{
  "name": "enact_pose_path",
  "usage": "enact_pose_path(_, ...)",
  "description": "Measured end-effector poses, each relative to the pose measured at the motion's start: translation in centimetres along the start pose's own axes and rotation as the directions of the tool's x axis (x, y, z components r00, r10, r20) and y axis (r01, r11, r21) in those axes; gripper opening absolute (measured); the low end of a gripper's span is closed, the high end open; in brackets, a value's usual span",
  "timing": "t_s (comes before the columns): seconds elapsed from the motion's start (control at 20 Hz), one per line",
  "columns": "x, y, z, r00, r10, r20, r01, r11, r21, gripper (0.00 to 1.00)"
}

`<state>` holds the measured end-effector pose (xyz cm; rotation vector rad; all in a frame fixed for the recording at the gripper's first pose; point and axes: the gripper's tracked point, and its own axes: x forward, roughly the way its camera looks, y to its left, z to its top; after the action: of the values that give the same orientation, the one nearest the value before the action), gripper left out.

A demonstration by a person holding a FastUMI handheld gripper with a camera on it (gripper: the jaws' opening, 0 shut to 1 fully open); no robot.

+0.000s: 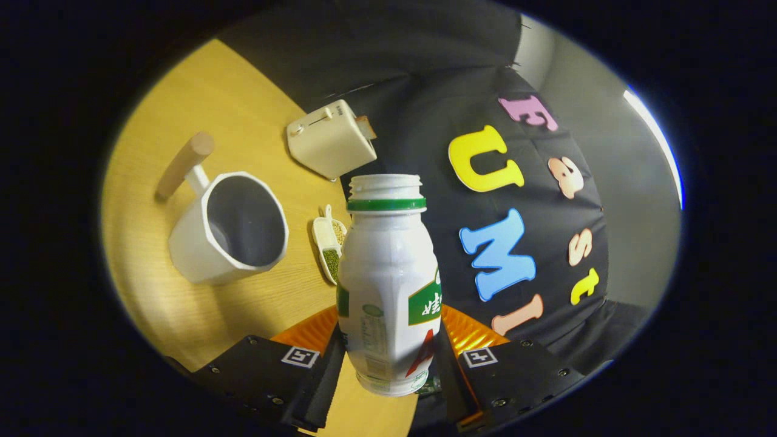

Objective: Take the bottle from table, then pour the juice into the cup, finally place the bottle on the coaster

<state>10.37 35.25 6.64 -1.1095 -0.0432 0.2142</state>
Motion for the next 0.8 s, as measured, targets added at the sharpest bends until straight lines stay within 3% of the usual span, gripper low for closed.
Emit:
enact_pose_path(0.15,-0.4,-0.5,-1.2,1.0,-0.022,0.005,0.02,0.978,0.206,0.71)
enact_pose_path(0.25,-0.7,-1.1,-2.1,0.999,-0.036,0.003,0.033,0.944,0.329,0.71)
enact_pose_path(0.5,-0.9,-2.6,-2.6,0.999,-0.035,0.038,0.003,0.775,0.632,0.71)
enact_pose_path(0.8,-0.3,-4.0,-4.0,0.998,-0.026,0.05,-0.023,0.623,0.782,0.71)
